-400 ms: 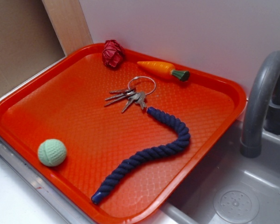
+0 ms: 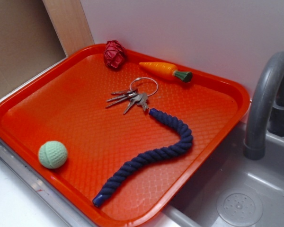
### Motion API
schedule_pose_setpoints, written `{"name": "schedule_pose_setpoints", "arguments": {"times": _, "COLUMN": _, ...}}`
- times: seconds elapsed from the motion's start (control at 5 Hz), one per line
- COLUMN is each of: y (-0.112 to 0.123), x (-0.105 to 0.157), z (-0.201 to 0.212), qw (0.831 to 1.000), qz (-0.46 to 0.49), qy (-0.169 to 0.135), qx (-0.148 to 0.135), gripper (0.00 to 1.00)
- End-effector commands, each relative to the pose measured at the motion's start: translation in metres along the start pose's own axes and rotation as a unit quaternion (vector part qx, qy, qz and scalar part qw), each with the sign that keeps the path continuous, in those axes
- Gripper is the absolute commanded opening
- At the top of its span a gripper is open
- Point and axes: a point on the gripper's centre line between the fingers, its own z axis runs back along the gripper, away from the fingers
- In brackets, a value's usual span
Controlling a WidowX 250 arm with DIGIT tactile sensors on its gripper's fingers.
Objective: Grab the green ball.
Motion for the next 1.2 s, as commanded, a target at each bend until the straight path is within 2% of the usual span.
{"name": "schedule_pose_setpoints", "arguments": {"times": 0.0, "y": -0.008, "x": 0.031, "z": -0.002, "qw": 0.999, "qz": -0.052, "qy": -0.004, "qx": -0.010, "gripper": 1.00}}
{"name": "schedule_pose_setpoints", "arguments": {"times": 0.2, "y": -0.032, "x": 0.041, "z": -0.014, "qw": 0.994, "qz": -0.094, "qy": 0.009, "qx": -0.063, "gripper": 1.00}}
{"name": "schedule_pose_setpoints", "arguments": {"times": 0.4, "y": -0.069, "x": 0.049, "z": -0.038, "qw": 0.983, "qz": -0.131, "qy": 0.058, "qx": -0.112, "gripper": 1.00}}
{"name": "schedule_pose_setpoints", "arguments": {"times": 0.6, "y": -0.094, "x": 0.043, "z": -0.054, "qw": 0.974, "qz": -0.161, "qy": 0.090, "qx": -0.131, "gripper": 1.00}}
{"name": "schedule_pose_setpoints", "arguments": {"times": 0.8, "y": -0.117, "x": 0.031, "z": -0.069, "qw": 0.964, "qz": -0.194, "qy": 0.122, "qx": -0.137, "gripper": 1.00}}
{"name": "schedule_pose_setpoints", "arguments": {"times": 1.0, "y": -0.136, "x": 0.018, "z": -0.091, "qw": 0.958, "qz": -0.210, "qy": 0.155, "qx": -0.115, "gripper": 1.00}}
